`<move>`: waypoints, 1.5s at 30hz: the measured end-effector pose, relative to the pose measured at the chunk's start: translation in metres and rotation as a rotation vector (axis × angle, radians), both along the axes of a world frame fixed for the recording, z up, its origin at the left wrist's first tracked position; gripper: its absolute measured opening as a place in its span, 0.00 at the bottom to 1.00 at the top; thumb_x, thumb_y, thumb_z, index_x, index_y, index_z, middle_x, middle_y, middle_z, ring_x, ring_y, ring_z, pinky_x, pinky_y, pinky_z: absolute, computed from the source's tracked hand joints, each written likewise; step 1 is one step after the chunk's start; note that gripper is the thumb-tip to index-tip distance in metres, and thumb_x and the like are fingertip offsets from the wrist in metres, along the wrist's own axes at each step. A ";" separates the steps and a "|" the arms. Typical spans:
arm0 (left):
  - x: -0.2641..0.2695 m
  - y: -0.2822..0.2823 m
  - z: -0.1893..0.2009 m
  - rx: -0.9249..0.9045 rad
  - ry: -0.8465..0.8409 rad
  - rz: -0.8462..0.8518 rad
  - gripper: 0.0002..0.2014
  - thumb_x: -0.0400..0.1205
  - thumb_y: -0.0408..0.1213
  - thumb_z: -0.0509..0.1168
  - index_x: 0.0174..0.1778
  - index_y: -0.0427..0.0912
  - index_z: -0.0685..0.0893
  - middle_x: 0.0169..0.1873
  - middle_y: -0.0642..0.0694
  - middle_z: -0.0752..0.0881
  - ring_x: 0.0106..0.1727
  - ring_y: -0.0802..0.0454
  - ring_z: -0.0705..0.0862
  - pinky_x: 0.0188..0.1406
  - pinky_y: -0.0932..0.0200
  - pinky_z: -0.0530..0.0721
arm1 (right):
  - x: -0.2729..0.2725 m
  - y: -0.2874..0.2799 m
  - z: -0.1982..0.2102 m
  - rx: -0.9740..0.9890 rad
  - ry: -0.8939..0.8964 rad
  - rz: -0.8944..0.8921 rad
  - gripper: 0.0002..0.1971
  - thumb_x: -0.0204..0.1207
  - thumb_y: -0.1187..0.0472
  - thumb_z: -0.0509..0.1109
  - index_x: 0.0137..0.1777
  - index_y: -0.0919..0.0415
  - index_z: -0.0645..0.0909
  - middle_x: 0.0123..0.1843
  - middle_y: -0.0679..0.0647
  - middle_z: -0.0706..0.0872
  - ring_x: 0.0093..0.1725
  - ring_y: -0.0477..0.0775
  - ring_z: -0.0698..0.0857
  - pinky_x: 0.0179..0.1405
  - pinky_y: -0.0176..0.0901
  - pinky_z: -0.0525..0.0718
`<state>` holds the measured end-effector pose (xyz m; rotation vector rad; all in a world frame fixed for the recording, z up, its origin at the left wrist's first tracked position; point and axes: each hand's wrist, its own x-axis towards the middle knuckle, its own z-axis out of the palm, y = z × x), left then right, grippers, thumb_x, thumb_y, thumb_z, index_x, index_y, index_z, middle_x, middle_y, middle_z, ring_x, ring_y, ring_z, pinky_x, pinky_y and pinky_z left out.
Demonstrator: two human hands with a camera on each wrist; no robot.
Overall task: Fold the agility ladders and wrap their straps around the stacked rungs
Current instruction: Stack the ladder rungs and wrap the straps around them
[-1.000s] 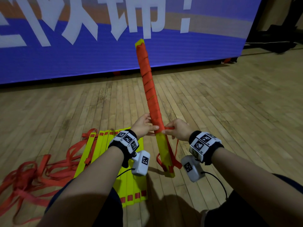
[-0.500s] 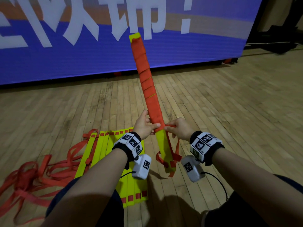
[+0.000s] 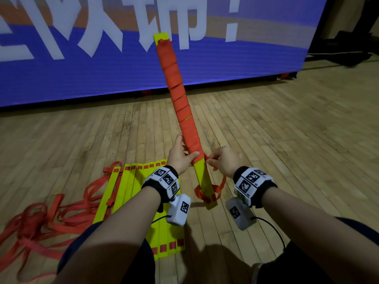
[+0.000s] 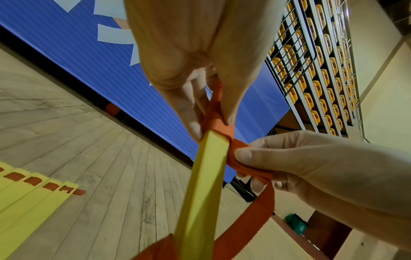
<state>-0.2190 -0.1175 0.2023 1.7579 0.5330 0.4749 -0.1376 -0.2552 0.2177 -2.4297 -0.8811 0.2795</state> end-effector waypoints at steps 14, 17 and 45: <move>-0.005 -0.008 0.011 -0.209 0.002 -0.229 0.21 0.78 0.22 0.69 0.53 0.47 0.66 0.56 0.38 0.82 0.43 0.55 0.86 0.33 0.62 0.86 | 0.000 0.000 -0.003 0.007 -0.041 0.001 0.08 0.79 0.53 0.68 0.39 0.48 0.84 0.31 0.43 0.86 0.35 0.39 0.80 0.61 0.51 0.68; -0.006 -0.007 0.011 -0.201 0.017 -0.238 0.21 0.78 0.23 0.69 0.54 0.46 0.66 0.51 0.43 0.82 0.39 0.57 0.86 0.34 0.60 0.87 | 0.000 0.000 -0.005 -0.005 -0.018 0.004 0.09 0.79 0.52 0.68 0.38 0.48 0.83 0.27 0.41 0.83 0.33 0.36 0.77 0.64 0.55 0.66; 0.005 -0.005 0.006 -0.166 -0.012 -0.074 0.27 0.72 0.22 0.74 0.65 0.39 0.72 0.51 0.49 0.79 0.45 0.49 0.85 0.34 0.56 0.88 | -0.004 0.004 -0.002 0.102 0.134 0.086 0.11 0.72 0.54 0.76 0.29 0.51 0.82 0.30 0.47 0.84 0.34 0.47 0.82 0.54 0.60 0.83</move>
